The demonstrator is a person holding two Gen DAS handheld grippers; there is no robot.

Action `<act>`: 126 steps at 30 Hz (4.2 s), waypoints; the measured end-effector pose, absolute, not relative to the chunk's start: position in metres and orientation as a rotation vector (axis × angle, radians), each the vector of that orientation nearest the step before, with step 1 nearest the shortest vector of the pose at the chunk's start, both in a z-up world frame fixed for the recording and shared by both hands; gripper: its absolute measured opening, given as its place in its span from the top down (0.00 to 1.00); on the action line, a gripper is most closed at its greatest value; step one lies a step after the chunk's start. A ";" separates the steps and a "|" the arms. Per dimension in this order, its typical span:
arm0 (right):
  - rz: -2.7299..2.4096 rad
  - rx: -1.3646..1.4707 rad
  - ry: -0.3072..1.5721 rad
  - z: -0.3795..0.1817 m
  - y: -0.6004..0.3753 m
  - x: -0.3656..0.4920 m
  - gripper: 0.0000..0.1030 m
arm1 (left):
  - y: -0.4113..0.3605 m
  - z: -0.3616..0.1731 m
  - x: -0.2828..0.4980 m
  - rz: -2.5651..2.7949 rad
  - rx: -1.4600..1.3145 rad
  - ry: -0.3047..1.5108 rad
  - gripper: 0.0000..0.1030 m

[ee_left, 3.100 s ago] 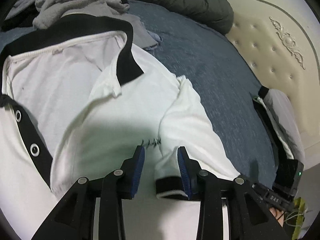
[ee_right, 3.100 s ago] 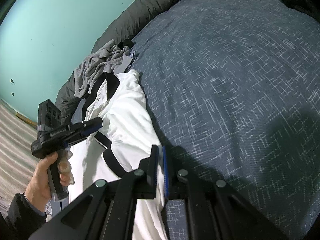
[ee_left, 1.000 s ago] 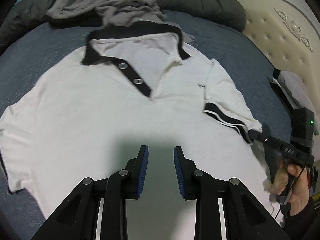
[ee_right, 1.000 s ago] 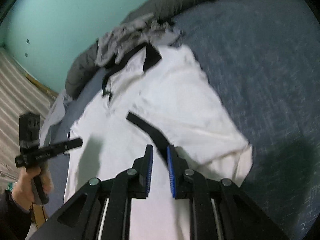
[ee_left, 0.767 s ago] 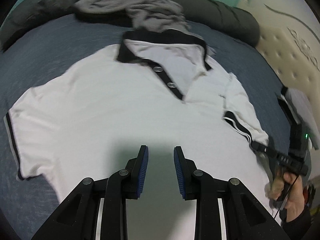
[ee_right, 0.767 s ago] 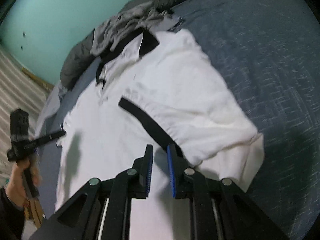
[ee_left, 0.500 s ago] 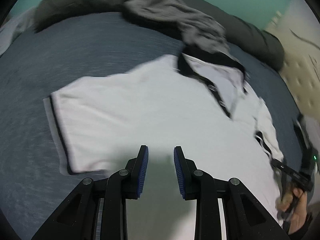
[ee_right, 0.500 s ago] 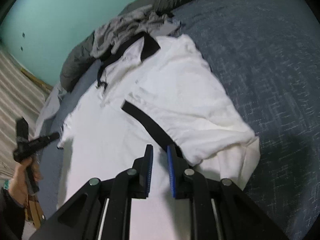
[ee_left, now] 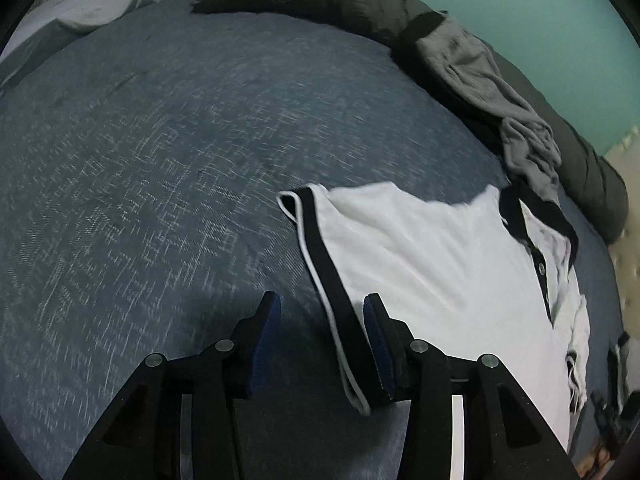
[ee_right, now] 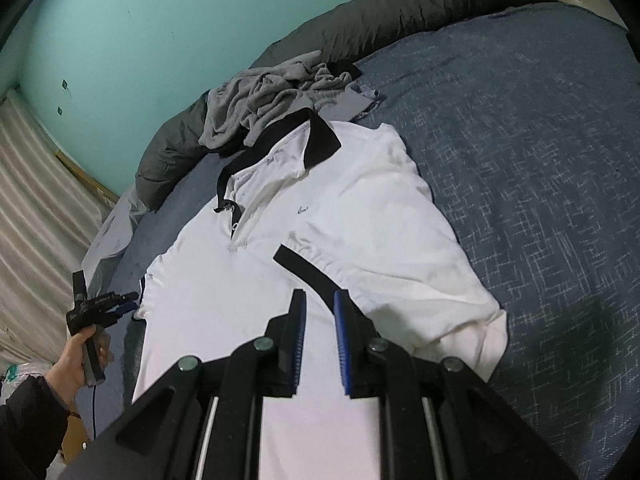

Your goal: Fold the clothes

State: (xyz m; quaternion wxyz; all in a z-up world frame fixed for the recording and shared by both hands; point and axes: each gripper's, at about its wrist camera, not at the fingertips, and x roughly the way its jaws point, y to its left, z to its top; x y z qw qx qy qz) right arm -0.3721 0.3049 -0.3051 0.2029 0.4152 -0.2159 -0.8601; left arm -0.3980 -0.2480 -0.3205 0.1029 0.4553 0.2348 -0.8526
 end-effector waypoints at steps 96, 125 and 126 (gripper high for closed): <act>-2.128 1.210 0.028 -0.252 0.004 -0.491 0.67 | -0.181 -0.338 -0.359 -2.881 1.380 0.809 0.84; -2.164 1.302 0.183 -0.291 -0.102 -0.567 0.98 | -0.174 -0.357 -0.362 -2.864 1.439 0.785 0.89; -2.168 1.318 0.158 -0.292 -0.100 -0.571 0.99 | -0.174 -0.357 -0.362 -2.865 1.441 0.784 0.89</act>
